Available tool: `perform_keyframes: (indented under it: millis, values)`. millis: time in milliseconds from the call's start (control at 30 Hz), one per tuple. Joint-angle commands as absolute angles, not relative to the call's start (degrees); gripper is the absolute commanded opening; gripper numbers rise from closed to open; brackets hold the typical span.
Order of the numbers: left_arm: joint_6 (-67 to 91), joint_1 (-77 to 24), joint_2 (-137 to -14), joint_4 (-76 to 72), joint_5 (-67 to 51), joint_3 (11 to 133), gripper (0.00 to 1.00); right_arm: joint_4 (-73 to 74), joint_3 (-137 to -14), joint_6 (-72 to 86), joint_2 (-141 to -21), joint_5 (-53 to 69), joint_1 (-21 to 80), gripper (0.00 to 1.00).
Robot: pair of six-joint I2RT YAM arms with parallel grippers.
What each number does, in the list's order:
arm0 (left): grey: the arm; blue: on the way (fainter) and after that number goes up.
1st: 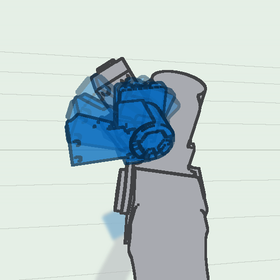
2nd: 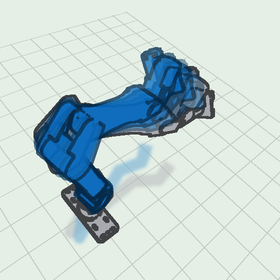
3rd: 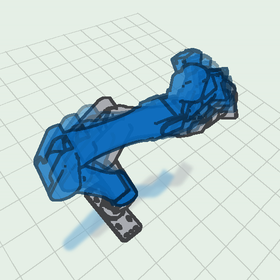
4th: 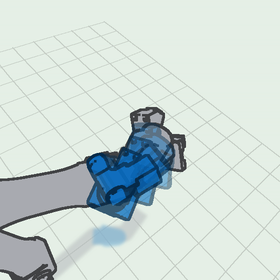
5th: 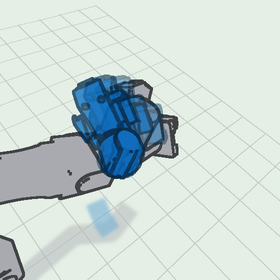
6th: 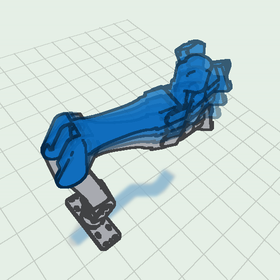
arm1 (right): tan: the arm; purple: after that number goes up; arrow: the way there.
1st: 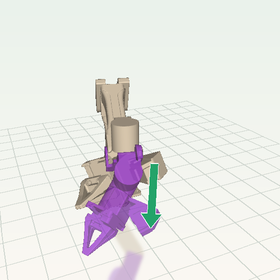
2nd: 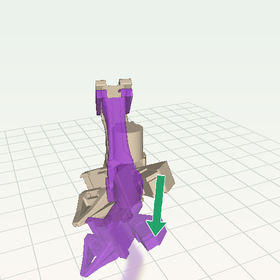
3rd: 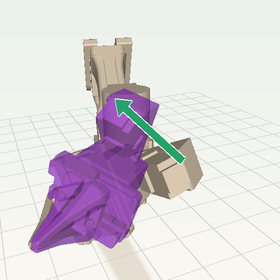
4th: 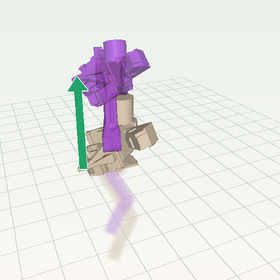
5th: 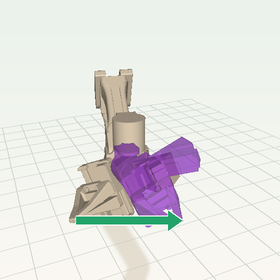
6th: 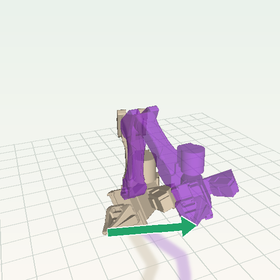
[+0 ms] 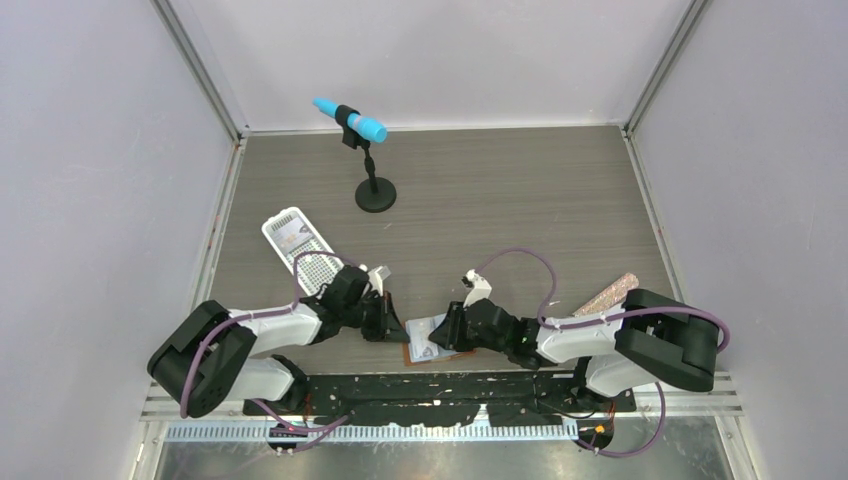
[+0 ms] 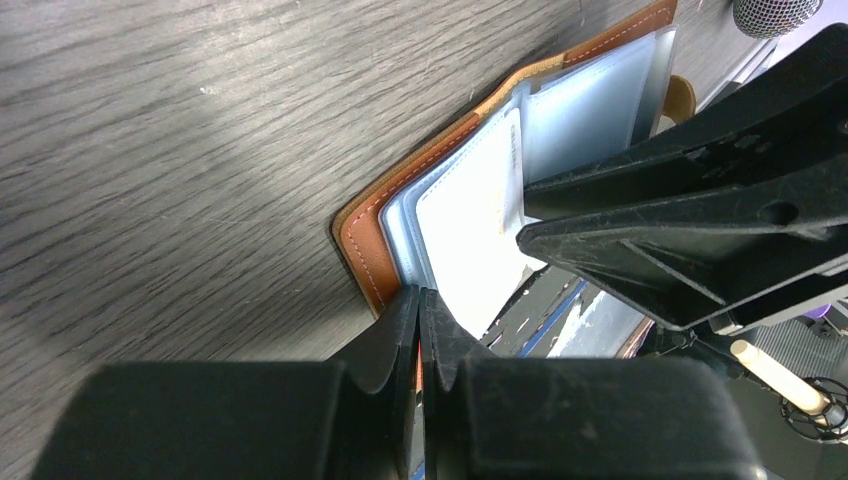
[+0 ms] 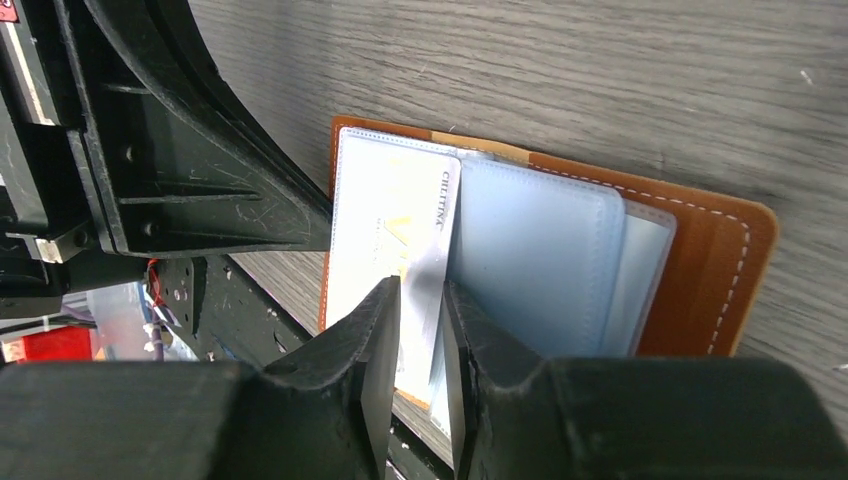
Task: Take the credit cards out of the card holder
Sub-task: Remove the credit card from the card holder.
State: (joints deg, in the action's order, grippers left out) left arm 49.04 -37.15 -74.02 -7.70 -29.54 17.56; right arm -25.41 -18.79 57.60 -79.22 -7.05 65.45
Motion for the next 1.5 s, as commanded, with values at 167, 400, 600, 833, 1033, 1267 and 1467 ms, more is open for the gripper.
perform_keyframes:
  millis: [167, 400, 600, 833, 1033, 1267, 1467]
  values:
    - [47.0, -38.6, -76.0, -6.5, -25.4, 17.7, 0.06, -33.4, -15.3, 58.4, -78.8, -6.3, 64.6, 0.11]
    - [46.5, -38.7, -77.0, -5.2, -24.4, 18.2, 0.06, -33.9, -13.7, 58.1, -74.9, -6.7, 64.1, 0.05]
    - [46.0, -38.7, -78.4, -4.7, -23.8, 18.6, 0.05, -30.4, -13.0, 57.3, -70.2, -7.2, 63.5, 0.05]
    - [46.2, -38.7, -79.2, -6.7, -25.3, 18.4, 0.05, -25.8, -12.1, 57.0, -65.6, -8.3, 62.9, 0.05]
    - [46.1, -38.7, -79.0, -6.5, -25.3, 18.9, 0.05, -23.1, -11.8, 56.9, -62.5, -8.2, 62.3, 0.05]
    - [45.8, -38.7, -79.5, -6.5, -25.9, 19.8, 0.05, -17.0, -12.2, 55.9, -57.7, -10.2, 61.7, 0.05]
    - [45.9, -38.7, -78.5, -6.1, -26.8, 20.3, 0.06, -12.2, -12.6, 54.3, -53.1, -10.1, 60.8, 0.05]
